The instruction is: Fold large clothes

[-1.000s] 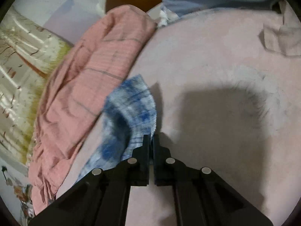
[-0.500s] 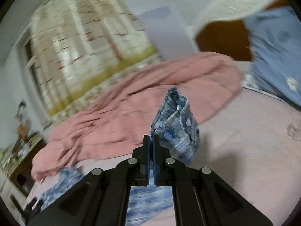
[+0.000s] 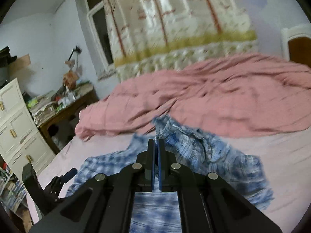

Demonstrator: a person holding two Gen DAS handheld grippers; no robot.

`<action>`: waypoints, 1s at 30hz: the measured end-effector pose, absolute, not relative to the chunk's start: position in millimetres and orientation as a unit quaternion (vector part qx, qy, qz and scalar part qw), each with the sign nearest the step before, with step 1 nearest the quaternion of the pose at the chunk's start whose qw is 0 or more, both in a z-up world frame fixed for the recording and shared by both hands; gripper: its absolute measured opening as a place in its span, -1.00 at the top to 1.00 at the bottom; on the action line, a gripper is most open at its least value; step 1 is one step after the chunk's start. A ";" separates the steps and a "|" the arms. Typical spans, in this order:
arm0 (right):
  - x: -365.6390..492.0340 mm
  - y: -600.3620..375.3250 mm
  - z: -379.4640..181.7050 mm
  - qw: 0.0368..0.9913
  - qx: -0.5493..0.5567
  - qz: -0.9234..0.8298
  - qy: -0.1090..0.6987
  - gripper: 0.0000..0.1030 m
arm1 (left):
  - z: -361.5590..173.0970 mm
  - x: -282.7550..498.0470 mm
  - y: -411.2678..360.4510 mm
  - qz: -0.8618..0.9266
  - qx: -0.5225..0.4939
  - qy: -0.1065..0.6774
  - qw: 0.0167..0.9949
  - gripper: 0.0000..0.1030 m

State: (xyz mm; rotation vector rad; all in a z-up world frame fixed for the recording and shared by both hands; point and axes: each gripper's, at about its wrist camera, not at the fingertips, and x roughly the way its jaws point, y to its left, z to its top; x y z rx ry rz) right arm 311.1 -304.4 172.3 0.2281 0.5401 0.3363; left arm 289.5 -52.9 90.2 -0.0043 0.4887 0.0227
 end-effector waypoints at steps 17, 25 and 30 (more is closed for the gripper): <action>286.2 -352.8 95.9 0.954 0.108 -0.064 0.274 -0.13 | 12.7 343.9 -87.3 -0.176 -0.076 0.420 0.887 -0.53; 287.9 -402.7 82.0 0.939 0.131 -0.104 0.302 -0.28 | -2.5 387.3 -115.2 -0.159 -0.063 0.492 0.854 -0.27; 284.0 -421.1 79.8 0.936 0.124 -0.127 0.302 -0.28 | -21.0 404.5 -129.6 -0.157 -0.034 0.511 0.845 -0.07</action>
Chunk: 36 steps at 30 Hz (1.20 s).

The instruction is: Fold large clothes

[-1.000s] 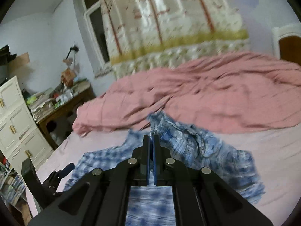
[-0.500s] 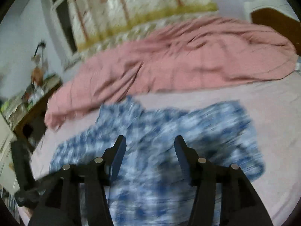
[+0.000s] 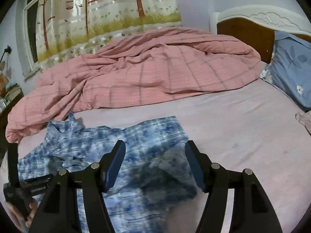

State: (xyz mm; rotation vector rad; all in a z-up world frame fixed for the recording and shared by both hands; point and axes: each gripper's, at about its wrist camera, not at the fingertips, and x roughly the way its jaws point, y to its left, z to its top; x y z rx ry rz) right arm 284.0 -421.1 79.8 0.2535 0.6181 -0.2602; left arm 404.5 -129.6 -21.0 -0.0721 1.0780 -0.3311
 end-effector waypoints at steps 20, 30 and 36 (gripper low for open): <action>324.8 -403.6 31.6 0.896 0.203 -0.009 0.395 -0.28 | 111.4 364.6 -24.9 -0.029 0.077 0.334 0.939 0.94; 353.2 -344.6 -13.2 0.880 0.113 -0.010 0.462 -0.28 | 55.0 390.0 90.5 0.055 0.013 0.396 0.916 0.94; 358.4 -350.9 -12.0 0.888 0.099 -0.012 0.449 -0.28 | 24.7 400.2 97.2 0.064 0.021 0.424 0.903 0.93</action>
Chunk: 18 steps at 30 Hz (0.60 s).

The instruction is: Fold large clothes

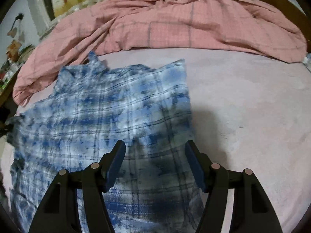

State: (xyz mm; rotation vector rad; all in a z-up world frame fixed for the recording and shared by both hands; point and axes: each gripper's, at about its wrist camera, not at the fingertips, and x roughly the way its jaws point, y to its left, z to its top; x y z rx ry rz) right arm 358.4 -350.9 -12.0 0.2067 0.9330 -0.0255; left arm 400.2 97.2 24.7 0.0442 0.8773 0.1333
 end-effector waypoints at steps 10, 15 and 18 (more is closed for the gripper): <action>346.9 -389.0 15.5 0.904 0.124 -0.060 0.404 -0.28 | 9.7 396.2 126.5 0.110 -0.011 0.434 0.894 0.90; 354.2 -392.6 1.7 0.887 0.158 -0.031 0.432 -0.28 | 15.7 380.3 120.4 0.037 -0.047 0.415 0.908 0.23; 358.2 -375.4 -3.9 0.888 0.125 -0.024 0.441 -0.28 | 14.8 373.1 105.8 0.029 -0.014 0.409 0.912 0.25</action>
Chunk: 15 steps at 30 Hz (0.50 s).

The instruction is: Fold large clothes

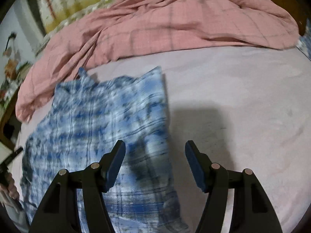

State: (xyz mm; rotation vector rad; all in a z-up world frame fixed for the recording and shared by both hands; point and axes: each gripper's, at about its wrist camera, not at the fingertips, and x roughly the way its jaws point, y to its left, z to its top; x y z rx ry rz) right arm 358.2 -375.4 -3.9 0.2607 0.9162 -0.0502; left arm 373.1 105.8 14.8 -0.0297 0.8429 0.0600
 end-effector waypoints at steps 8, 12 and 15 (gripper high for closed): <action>368.4 -366.1 -25.7 0.874 0.028 -0.101 0.474 -0.17 | -3.8 385.0 111.0 0.048 -0.019 0.435 0.899 0.25; 371.3 -382.8 -33.6 0.867 0.042 -0.115 0.483 -0.14 | -4.7 380.7 117.8 0.054 -0.030 0.434 0.899 0.25; 369.2 -390.8 -23.1 0.873 0.041 -0.129 0.469 -0.07 | 9.9 361.1 119.7 0.050 -0.042 0.417 0.907 0.25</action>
